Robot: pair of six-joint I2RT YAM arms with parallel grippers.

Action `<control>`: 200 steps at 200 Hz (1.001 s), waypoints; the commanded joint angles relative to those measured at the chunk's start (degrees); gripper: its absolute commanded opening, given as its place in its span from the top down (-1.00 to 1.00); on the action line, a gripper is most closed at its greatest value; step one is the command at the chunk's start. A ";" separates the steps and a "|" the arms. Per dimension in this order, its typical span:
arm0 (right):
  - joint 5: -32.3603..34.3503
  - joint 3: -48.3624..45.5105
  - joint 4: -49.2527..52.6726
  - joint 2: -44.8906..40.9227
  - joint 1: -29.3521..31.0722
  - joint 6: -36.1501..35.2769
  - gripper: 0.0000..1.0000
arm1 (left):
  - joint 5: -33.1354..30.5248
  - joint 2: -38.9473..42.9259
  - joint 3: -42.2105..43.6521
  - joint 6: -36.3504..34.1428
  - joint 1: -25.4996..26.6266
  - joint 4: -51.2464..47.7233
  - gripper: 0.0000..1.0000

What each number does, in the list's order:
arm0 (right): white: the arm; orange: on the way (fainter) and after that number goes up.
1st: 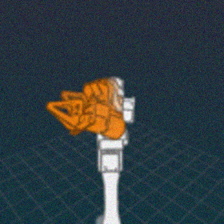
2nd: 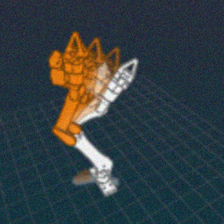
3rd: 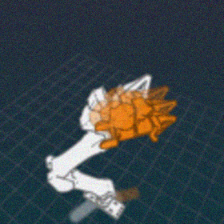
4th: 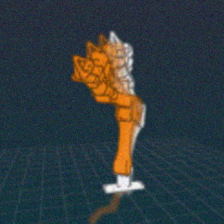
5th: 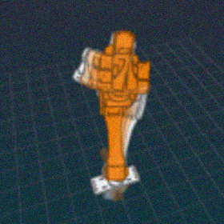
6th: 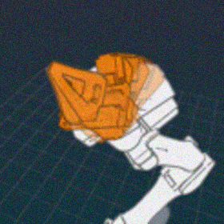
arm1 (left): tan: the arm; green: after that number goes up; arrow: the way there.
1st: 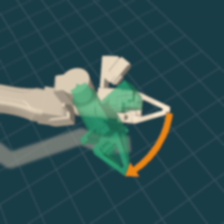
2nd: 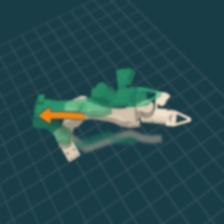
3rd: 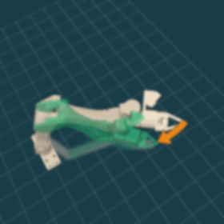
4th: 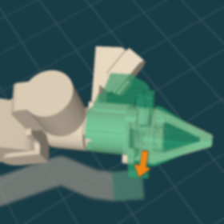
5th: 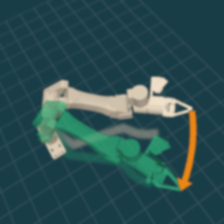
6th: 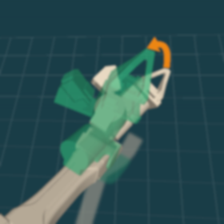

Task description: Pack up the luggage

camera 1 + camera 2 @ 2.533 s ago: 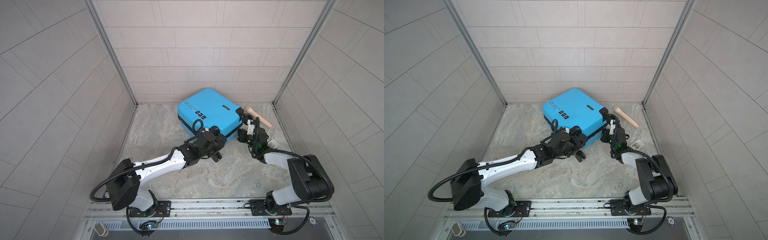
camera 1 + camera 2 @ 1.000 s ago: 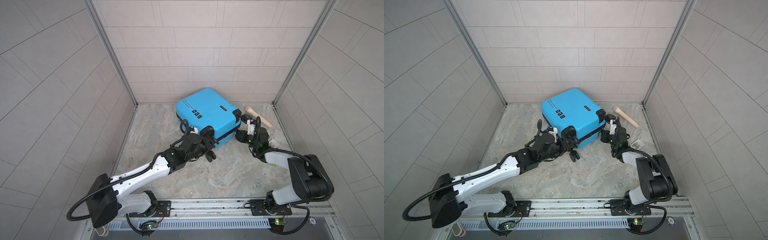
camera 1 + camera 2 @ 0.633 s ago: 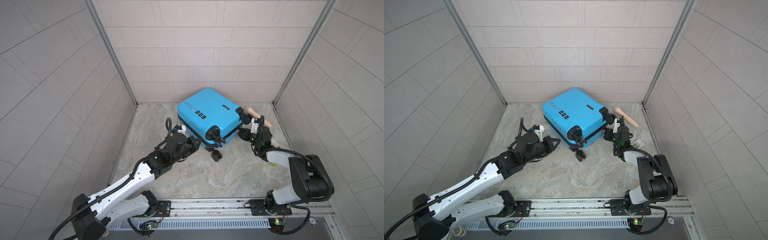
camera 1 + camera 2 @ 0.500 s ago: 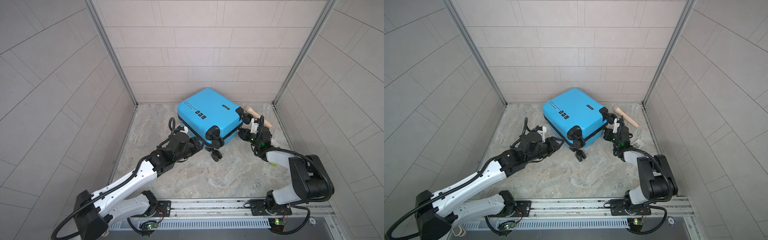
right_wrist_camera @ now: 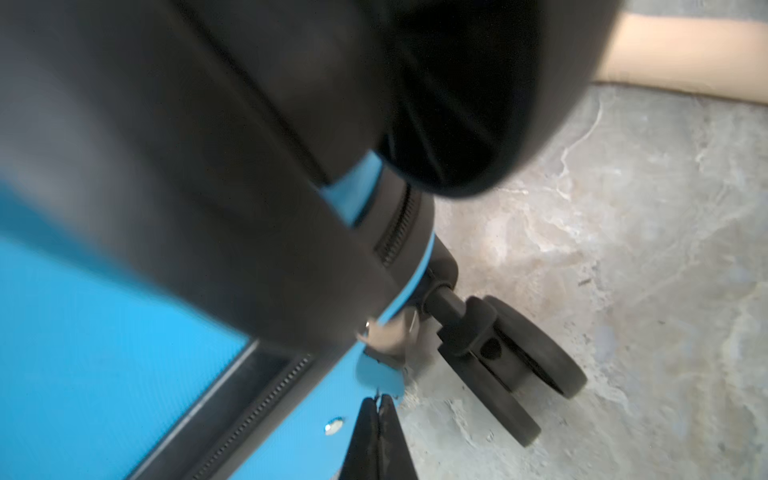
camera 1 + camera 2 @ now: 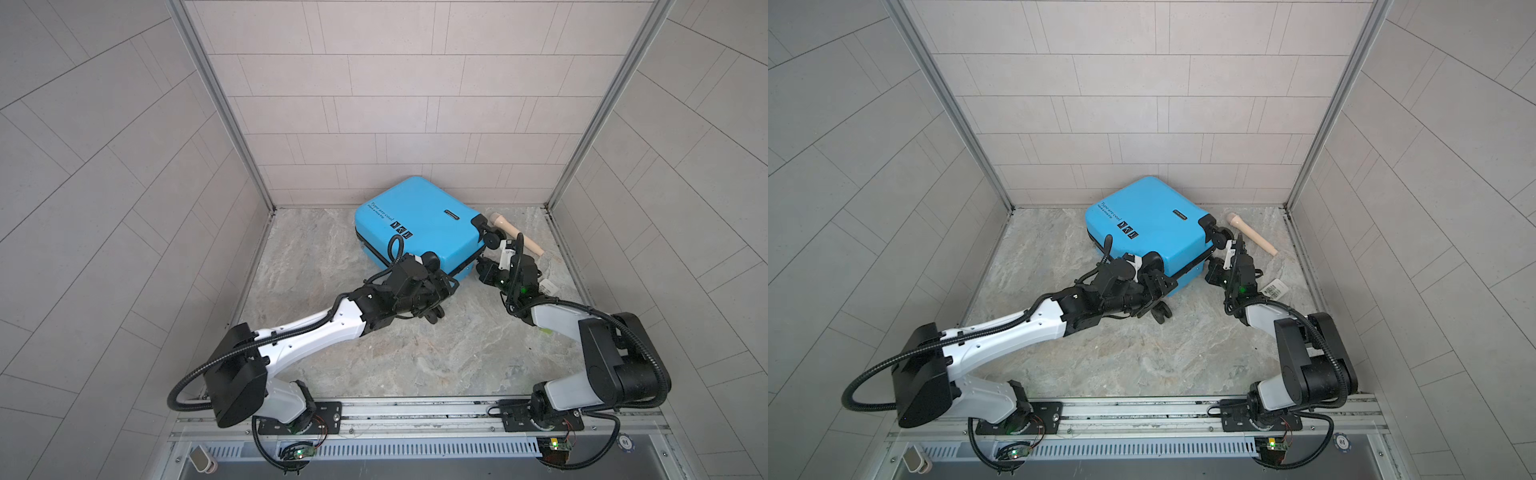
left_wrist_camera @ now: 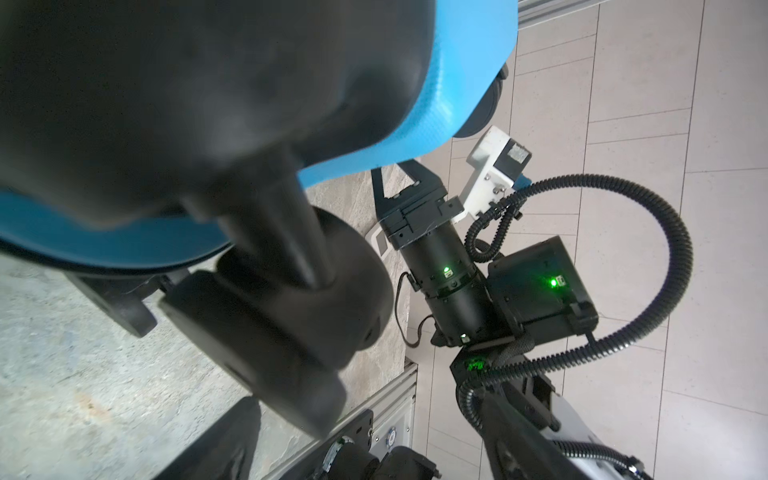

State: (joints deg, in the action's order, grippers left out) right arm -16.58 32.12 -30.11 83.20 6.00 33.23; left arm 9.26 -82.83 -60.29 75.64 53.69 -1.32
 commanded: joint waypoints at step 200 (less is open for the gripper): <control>0.48 -1.82 0.21 -1.64 0.18 -0.85 1.00 | -11.54 -4.37 -0.56 3.76 -0.56 10.55 0.71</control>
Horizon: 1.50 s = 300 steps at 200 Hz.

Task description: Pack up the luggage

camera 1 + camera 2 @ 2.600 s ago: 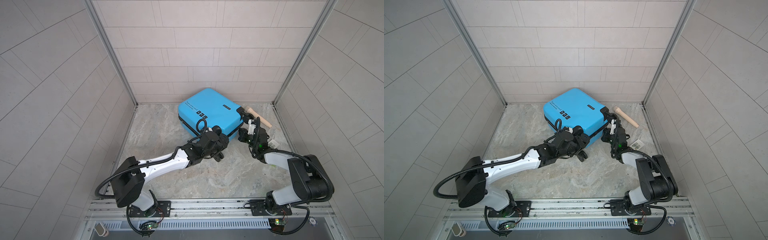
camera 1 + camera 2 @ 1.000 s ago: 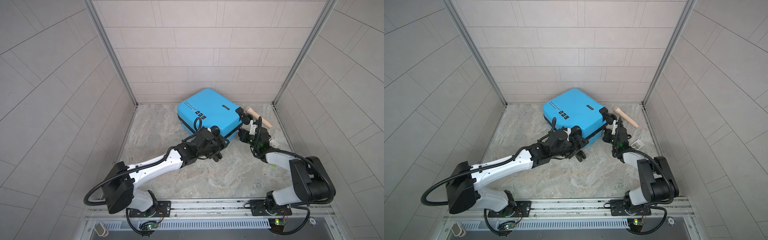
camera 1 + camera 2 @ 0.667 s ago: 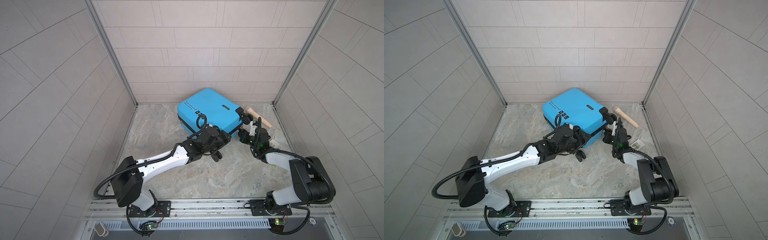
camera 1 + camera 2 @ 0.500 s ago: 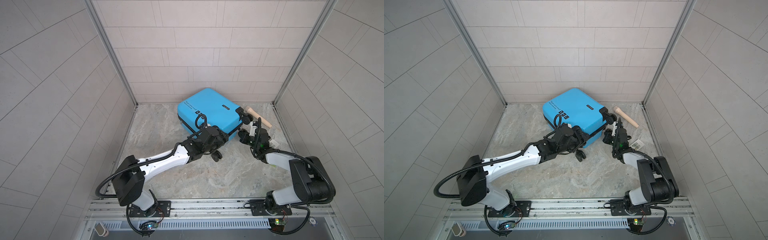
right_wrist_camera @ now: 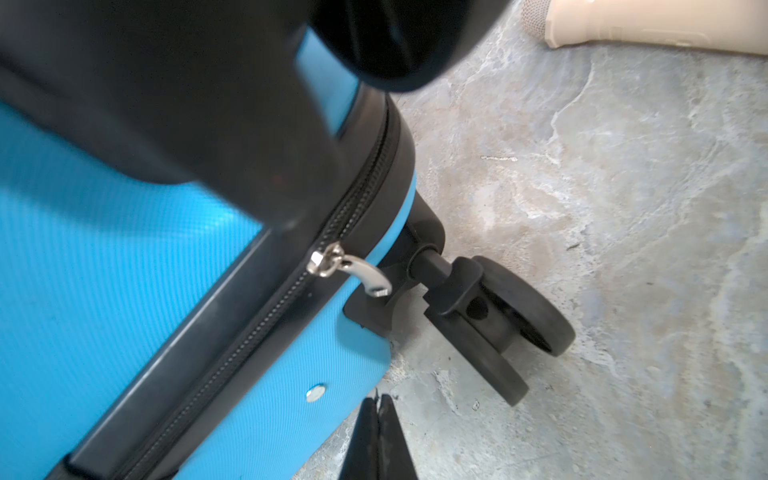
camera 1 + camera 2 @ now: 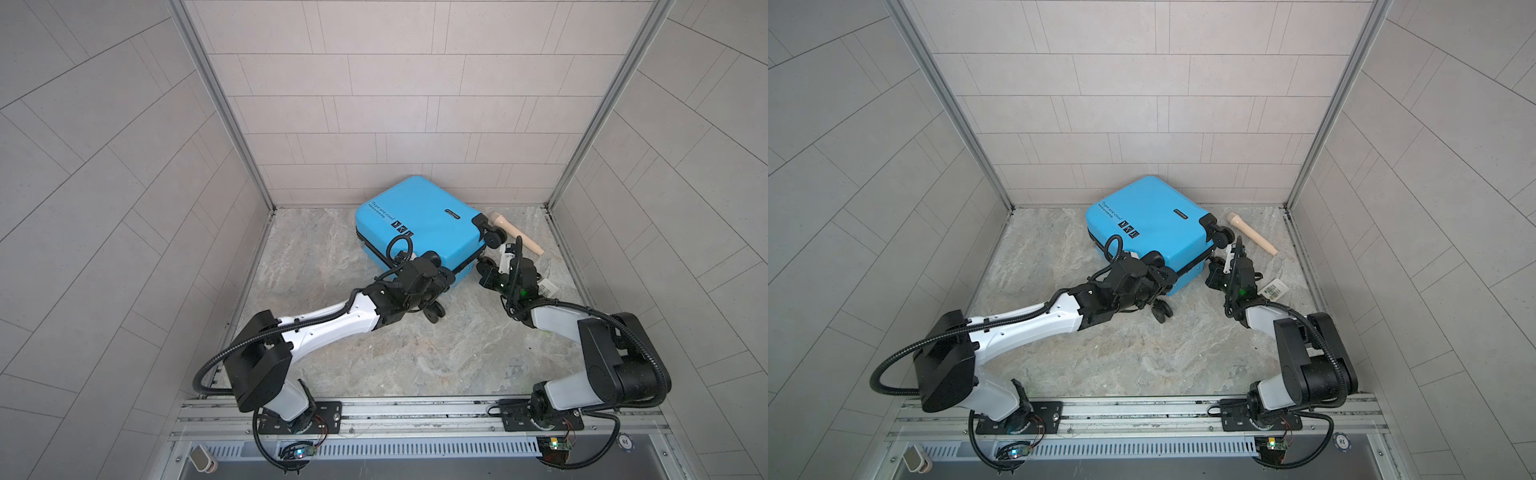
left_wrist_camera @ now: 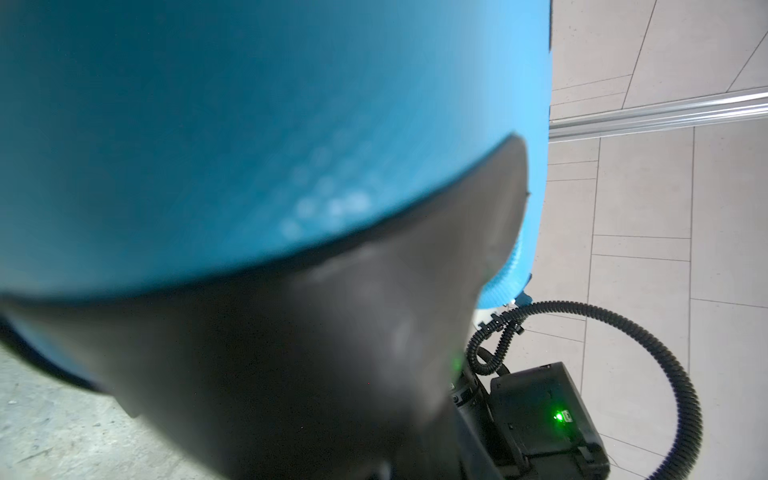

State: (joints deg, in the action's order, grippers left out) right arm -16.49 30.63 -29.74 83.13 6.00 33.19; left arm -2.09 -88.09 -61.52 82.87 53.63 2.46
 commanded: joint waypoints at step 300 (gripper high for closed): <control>0.87 0.76 10.92 -7.81 -2.46 0.74 -0.99 | 9.42 36.76 18.98 -17.73 -20.97 -15.50 1.00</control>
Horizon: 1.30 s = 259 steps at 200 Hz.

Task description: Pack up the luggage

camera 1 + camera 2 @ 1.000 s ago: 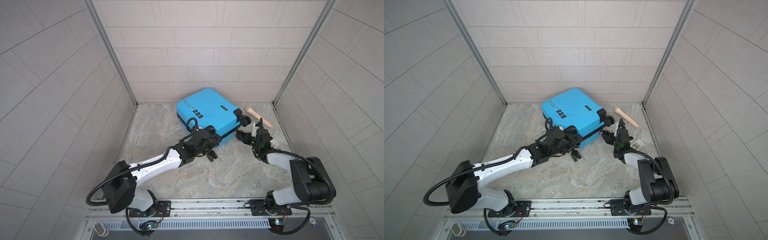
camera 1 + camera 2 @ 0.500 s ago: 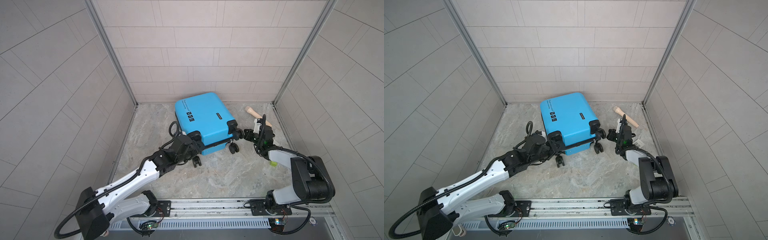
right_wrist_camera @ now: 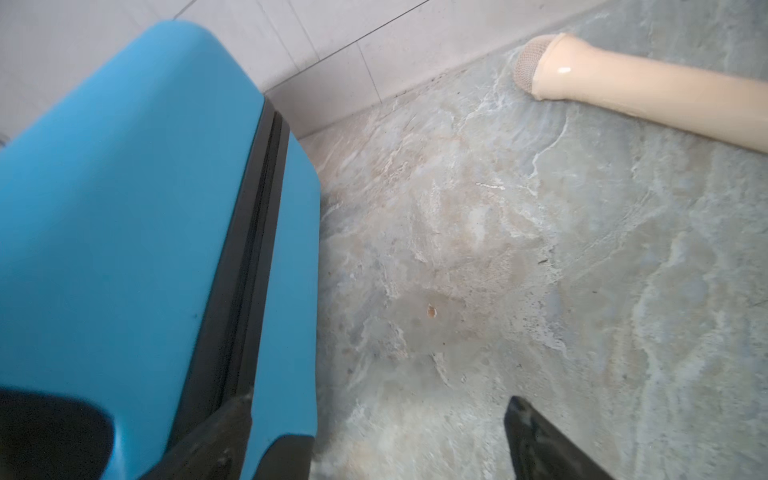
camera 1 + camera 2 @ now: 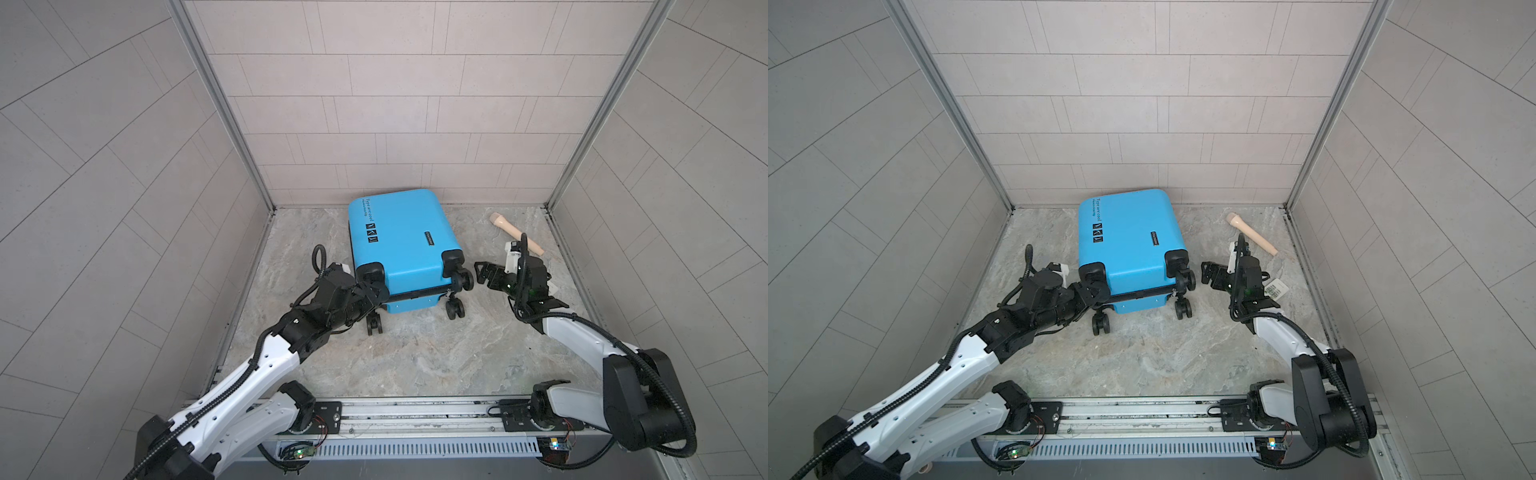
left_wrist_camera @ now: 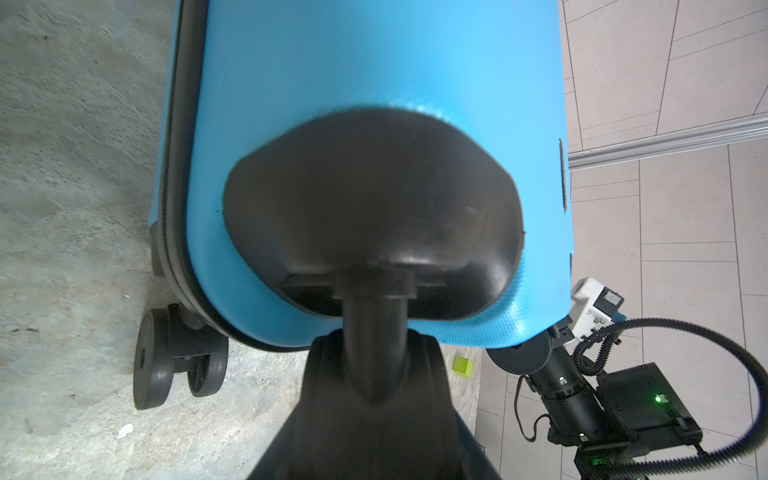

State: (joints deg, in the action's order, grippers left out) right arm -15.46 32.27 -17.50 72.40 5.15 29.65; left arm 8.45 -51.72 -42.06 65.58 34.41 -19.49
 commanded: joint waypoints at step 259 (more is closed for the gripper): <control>-0.55 -16.39 -47.64 11.21 23.09 -8.46 0.16 | 6.11 -0.61 -1.17 -1.90 -9.74 7.31 1.00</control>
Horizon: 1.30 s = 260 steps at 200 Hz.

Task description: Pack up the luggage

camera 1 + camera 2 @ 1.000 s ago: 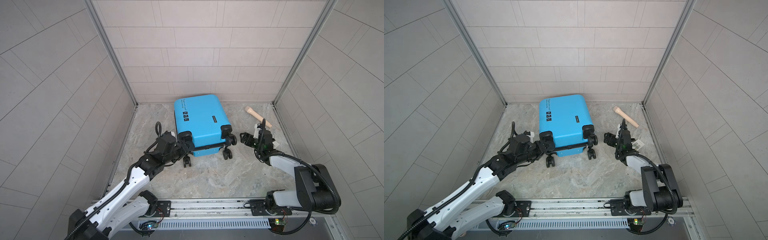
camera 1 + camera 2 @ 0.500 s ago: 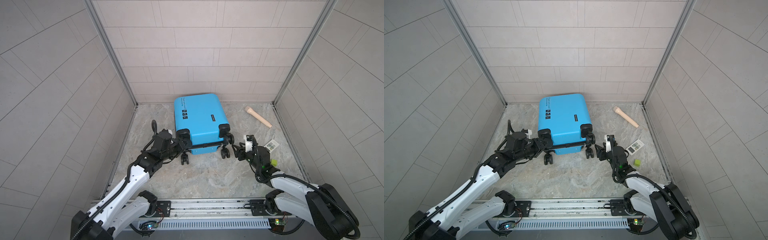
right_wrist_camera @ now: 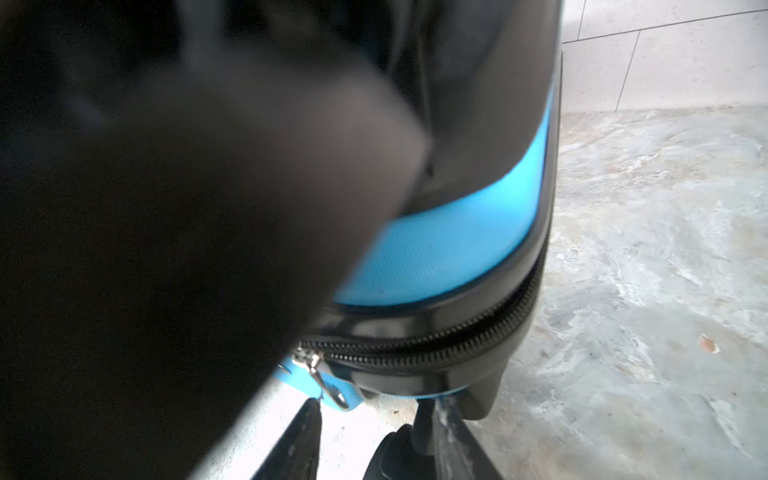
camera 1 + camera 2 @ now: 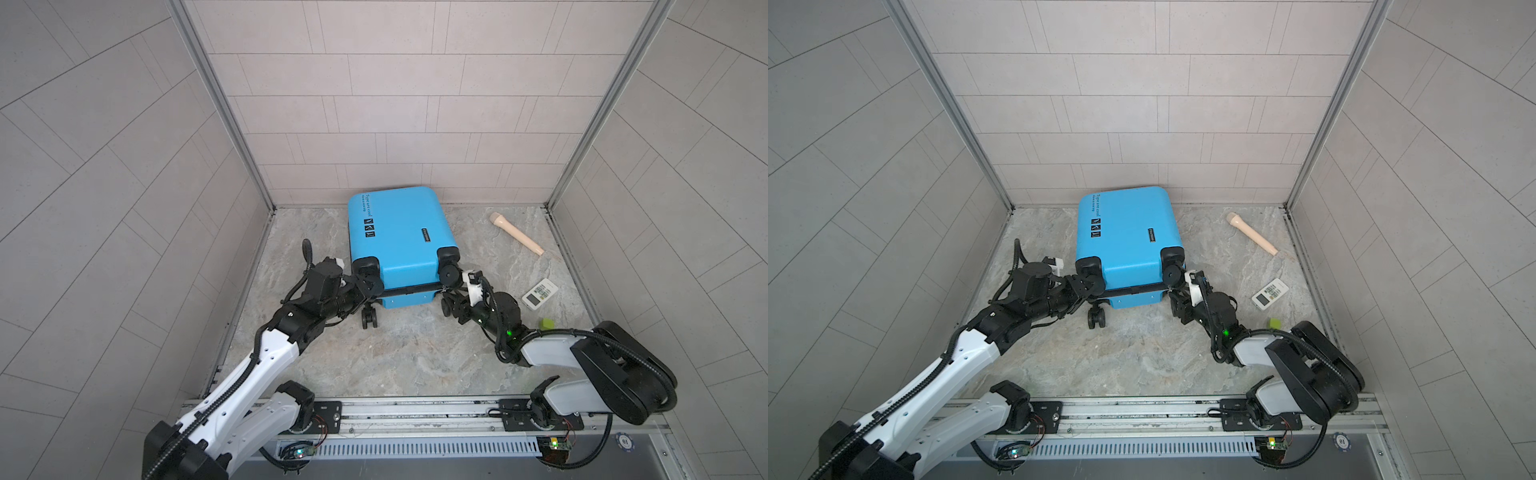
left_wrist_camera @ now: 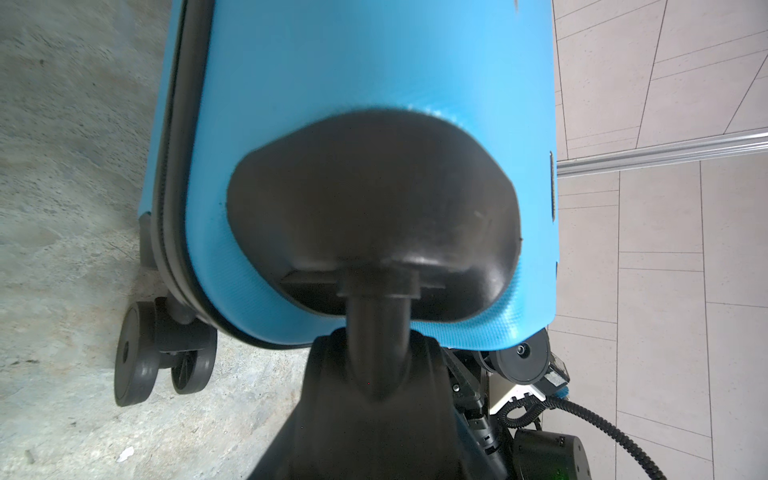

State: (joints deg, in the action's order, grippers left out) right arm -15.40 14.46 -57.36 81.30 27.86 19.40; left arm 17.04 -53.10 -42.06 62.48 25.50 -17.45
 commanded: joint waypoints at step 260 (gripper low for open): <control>2.30 3.95 -16.25 8.58 2.87 6.85 0.71 | -3.24 2.81 -0.63 1.34 -0.84 3.13 1.00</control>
State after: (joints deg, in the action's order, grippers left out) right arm -16.88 15.62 -67.72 88.55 30.87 24.91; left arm 15.16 -52.90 -42.06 62.50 25.15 -17.45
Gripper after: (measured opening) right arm 0.158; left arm 0.439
